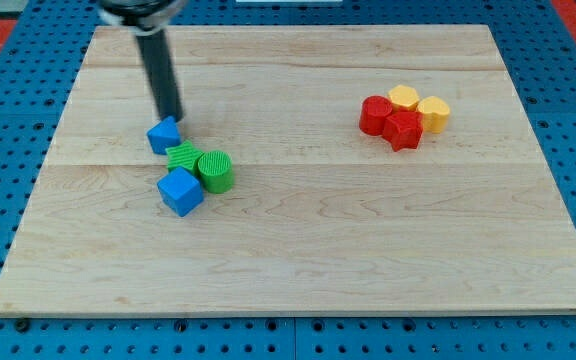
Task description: Push the red star to the top left of the board
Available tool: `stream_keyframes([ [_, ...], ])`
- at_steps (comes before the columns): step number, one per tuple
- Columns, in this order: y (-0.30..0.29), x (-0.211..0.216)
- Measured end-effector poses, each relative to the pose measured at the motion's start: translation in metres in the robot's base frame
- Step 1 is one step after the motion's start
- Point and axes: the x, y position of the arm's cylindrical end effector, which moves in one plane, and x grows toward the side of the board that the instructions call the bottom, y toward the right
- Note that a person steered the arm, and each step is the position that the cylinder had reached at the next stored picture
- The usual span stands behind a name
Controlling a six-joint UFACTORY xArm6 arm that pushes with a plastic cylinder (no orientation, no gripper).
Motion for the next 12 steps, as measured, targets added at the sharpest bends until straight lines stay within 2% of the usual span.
stream_keyframes([
  [1, 0.003, 0.038],
  [6, 0.002, 0.019],
  [8, 0.021, -0.033],
  [9, 0.075, -0.065],
  [10, 0.174, -0.087],
  [11, 0.304, -0.079],
  [12, 0.396, -0.053],
])
